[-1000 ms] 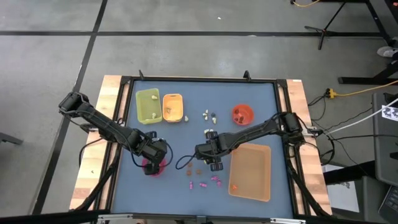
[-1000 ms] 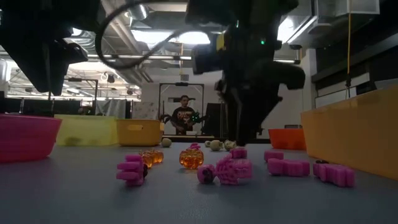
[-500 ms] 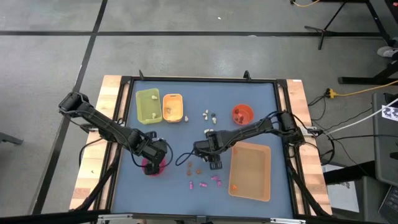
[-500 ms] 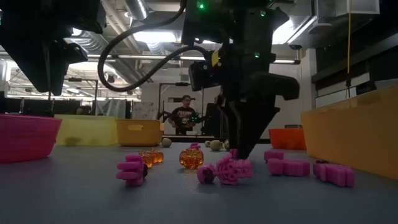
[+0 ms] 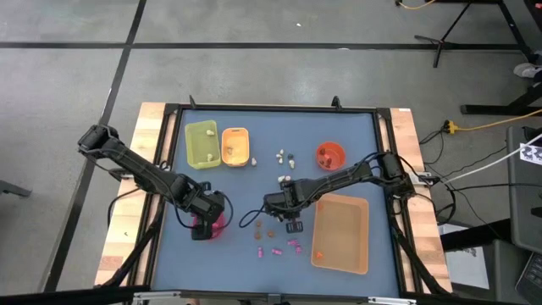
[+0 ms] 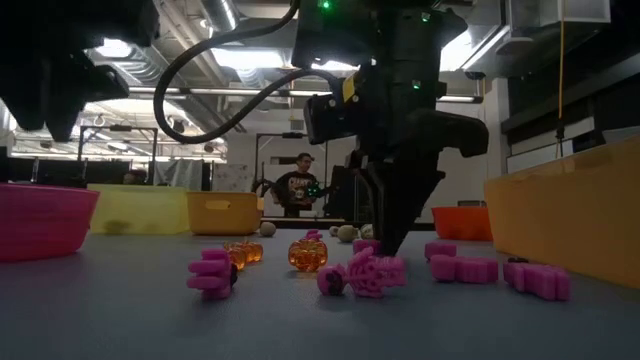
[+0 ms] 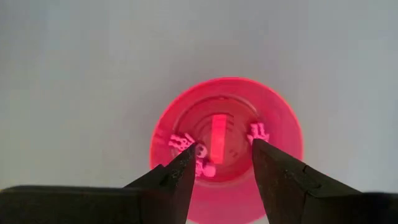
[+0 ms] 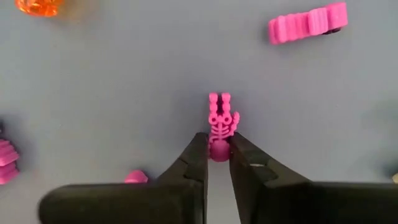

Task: Sort Halloween decoration
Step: Put the pink skeleton toy into the red bowl

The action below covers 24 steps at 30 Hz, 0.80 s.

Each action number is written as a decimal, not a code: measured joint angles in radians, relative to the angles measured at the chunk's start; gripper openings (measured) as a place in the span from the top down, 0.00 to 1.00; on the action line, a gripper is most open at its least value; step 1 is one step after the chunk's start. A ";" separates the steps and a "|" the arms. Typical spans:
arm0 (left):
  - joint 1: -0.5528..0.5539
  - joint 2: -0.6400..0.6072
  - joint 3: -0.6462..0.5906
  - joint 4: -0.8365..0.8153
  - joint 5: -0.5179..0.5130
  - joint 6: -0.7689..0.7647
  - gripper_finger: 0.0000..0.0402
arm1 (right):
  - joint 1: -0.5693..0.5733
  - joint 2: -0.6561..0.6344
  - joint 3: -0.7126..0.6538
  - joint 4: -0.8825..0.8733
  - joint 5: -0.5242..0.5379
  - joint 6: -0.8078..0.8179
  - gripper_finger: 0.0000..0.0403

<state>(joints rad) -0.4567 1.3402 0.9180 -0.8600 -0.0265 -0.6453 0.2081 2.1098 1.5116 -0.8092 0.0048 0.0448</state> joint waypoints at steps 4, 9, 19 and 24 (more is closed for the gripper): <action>-0.023 -0.054 0.000 -0.002 -0.016 -0.001 0.65 | 0.000 0.000 0.000 0.006 0.000 0.000 0.91; -0.058 -0.137 0.000 -0.003 -0.016 -0.002 0.65 | 0.000 0.006 0.030 0.034 0.002 0.000 0.87; -0.121 -0.289 0.000 -0.054 -0.118 0.000 0.65 | 0.000 0.006 0.187 0.280 0.002 -0.083 0.86; -0.125 -0.352 0.000 -0.060 -0.179 0.000 0.65 | -0.005 0.012 0.196 0.611 -0.037 -0.201 0.86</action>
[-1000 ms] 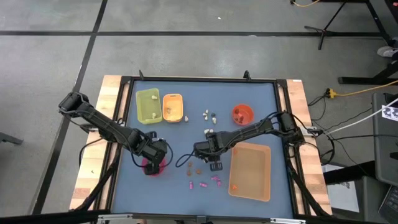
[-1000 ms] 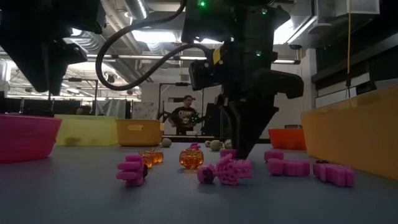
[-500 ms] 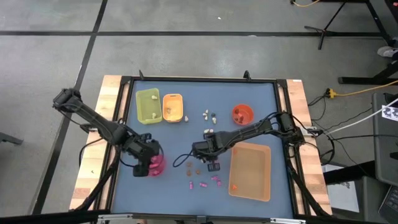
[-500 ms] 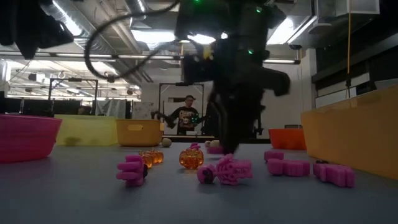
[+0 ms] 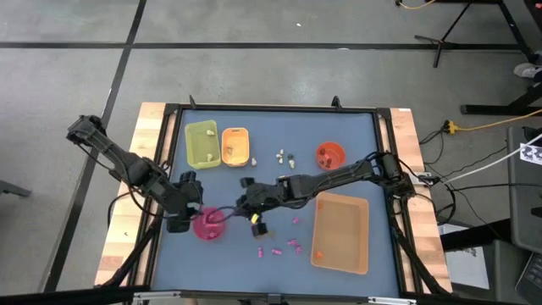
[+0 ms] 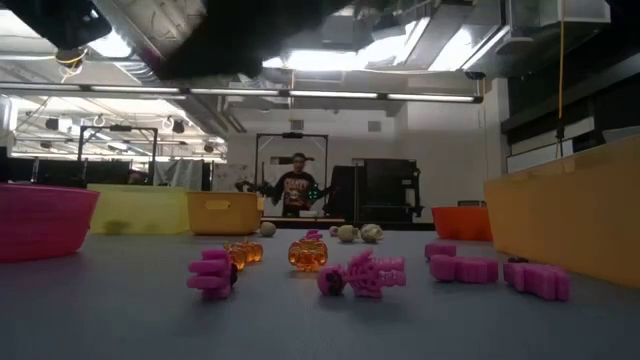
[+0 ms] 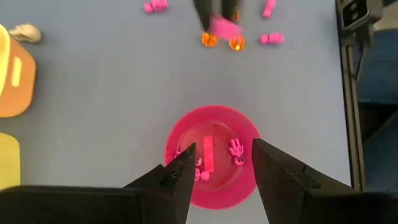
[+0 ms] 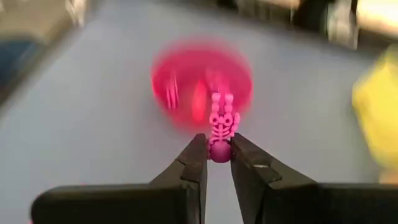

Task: Sort Halloween decoration
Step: Put the pink skeleton toy into the red bowl

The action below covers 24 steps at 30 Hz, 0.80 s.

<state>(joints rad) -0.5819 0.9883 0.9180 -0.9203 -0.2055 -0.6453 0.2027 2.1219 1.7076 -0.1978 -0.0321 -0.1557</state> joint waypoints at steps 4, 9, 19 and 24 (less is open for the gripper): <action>0.000 -0.040 0.000 0.000 -0.025 0.001 0.65 | -0.003 0.044 0.002 0.233 -0.063 -0.013 0.86; 0.001 -0.073 0.000 -0.001 -0.066 0.001 0.65 | -0.003 0.136 0.000 0.454 -0.065 -0.013 0.86; 0.001 -0.080 0.000 0.000 -0.071 0.001 0.65 | -0.007 0.231 -0.001 0.558 -0.055 -0.009 0.86; 0.001 -0.080 0.000 0.000 -0.071 0.001 0.65 | -0.007 0.232 -0.001 0.556 -0.067 -0.008 0.85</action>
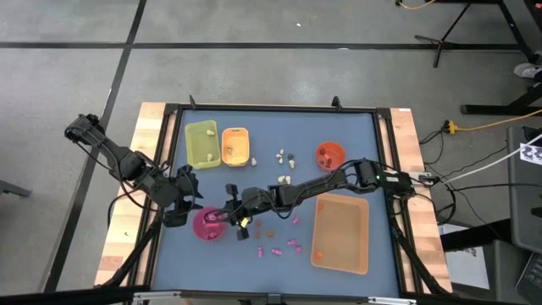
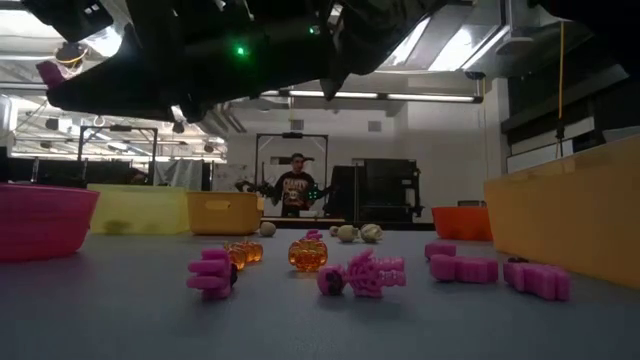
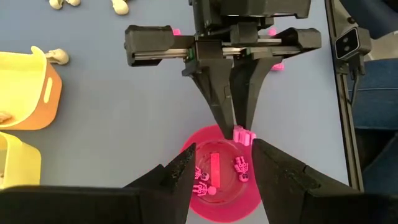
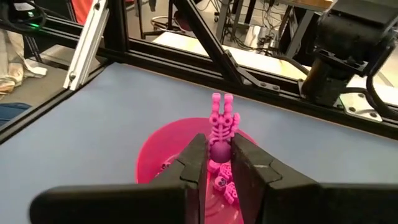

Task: Sort Halloween decoration
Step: Put the pink skeleton toy into the red bowl

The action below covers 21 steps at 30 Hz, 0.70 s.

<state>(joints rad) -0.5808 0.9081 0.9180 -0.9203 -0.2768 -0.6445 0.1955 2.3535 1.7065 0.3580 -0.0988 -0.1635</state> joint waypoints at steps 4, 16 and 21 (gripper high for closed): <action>0.000 0.000 0.000 0.000 0.000 0.000 0.65 | 0.000 0.000 0.000 -0.001 0.000 0.001 0.74; 0.000 0.014 0.000 0.035 -0.128 0.003 0.65 | 0.000 -0.065 0.000 -0.195 0.027 0.001 0.47; 0.016 0.039 0.000 0.111 -0.132 0.107 0.65 | 0.000 -0.181 0.000 -0.463 0.027 -0.001 0.48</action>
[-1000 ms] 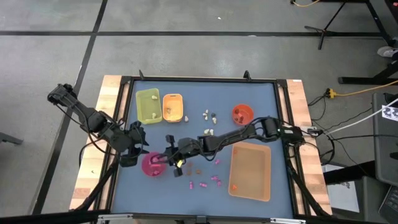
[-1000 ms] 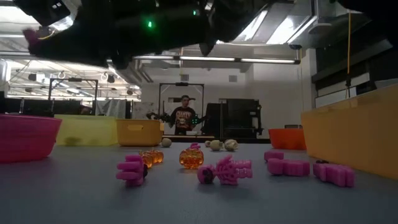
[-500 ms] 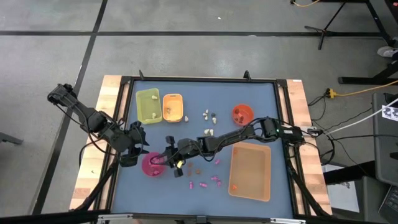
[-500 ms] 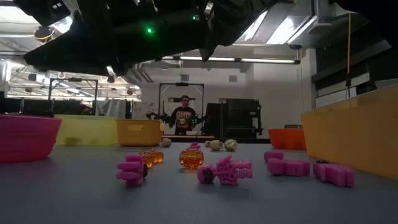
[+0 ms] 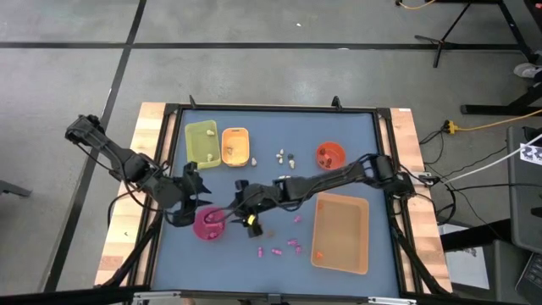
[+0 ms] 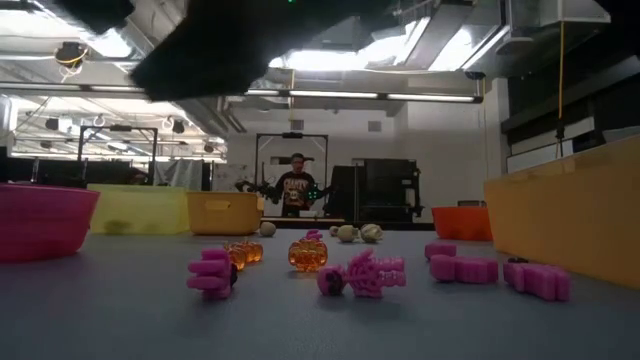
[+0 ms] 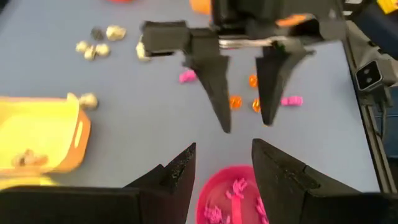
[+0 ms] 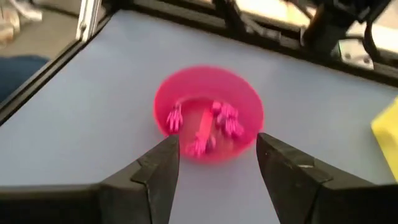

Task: Sort Halloween decoration
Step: Put the pink skeleton toy into the red bowl

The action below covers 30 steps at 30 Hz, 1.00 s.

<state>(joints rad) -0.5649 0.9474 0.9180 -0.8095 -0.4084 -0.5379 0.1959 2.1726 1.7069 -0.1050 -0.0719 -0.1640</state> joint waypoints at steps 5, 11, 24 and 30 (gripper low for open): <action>0.002 0.051 0.000 0.133 0.011 0.130 0.65 | 0.000 -0.120 0.000 -0.233 0.000 -0.028 0.48; 0.003 0.145 0.000 0.314 0.089 0.256 0.65 | 0.000 -0.245 0.000 -0.475 0.065 -0.030 0.48; 0.013 0.425 0.000 0.695 0.165 0.412 0.65 | 0.000 -0.384 0.000 -0.855 0.220 -0.018 0.48; 0.039 0.507 0.000 0.802 0.168 0.418 0.65 | 0.010 -0.413 0.000 -0.992 0.220 0.078 0.48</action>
<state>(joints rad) -0.5257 1.4539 0.9180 -0.0072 -0.2409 -0.1201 0.2060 1.7594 1.7069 -1.0965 0.1478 -0.0858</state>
